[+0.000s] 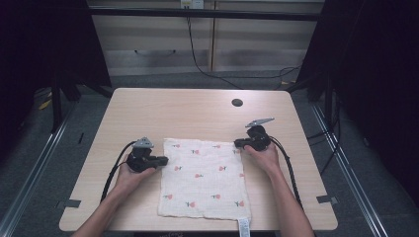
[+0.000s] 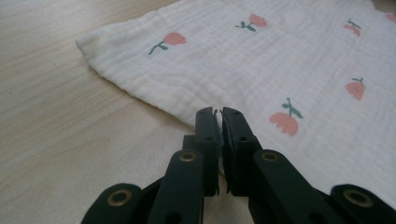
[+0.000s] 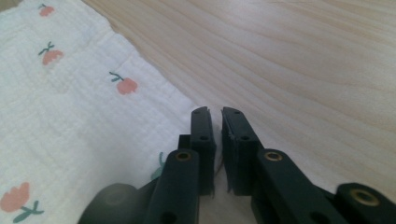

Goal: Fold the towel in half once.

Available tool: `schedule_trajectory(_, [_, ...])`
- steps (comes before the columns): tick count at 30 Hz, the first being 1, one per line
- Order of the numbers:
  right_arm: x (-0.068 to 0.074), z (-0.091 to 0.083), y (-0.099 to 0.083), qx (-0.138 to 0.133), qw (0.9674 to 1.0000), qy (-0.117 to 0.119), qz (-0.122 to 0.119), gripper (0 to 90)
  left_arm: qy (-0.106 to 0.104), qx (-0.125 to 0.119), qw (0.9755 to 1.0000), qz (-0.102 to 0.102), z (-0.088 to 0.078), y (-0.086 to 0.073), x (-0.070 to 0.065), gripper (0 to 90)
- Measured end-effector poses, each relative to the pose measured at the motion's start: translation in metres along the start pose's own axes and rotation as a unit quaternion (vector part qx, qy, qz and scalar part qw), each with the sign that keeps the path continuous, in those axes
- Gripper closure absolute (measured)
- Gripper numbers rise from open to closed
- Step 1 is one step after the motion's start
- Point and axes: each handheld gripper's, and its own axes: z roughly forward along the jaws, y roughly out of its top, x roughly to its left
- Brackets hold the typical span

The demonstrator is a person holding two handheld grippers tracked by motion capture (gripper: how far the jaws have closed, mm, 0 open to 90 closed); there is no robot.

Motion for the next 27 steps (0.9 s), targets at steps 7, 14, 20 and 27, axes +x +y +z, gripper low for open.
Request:
schedule_trajectory(7, [-0.001,-0.006,0.003,-0.016,0.9998,0.001,0.008,87.6,-0.006,0.002,1.0000,-0.003,-0.006,0.004,0.000,77.1])
schedule_trajectory(14, [-0.001,-0.008,0.004,-0.018,0.9998,0.002,0.005,87.6,0.001,-0.051,0.9976,-0.046,-0.027,0.023,0.022,66.8])
schedule_trajectory(20, [0.000,-0.012,0.005,-0.031,0.9995,0.006,0.010,87.6,0.041,-0.034,0.9975,-0.046,-0.018,0.039,0.043,61.7])
schedule_trajectory(27, [0.001,-0.007,0.005,-0.031,0.9994,0.010,0.010,87.6,0.050,-0.012,0.9964,-0.067,0.007,0.048,0.067,58.6])
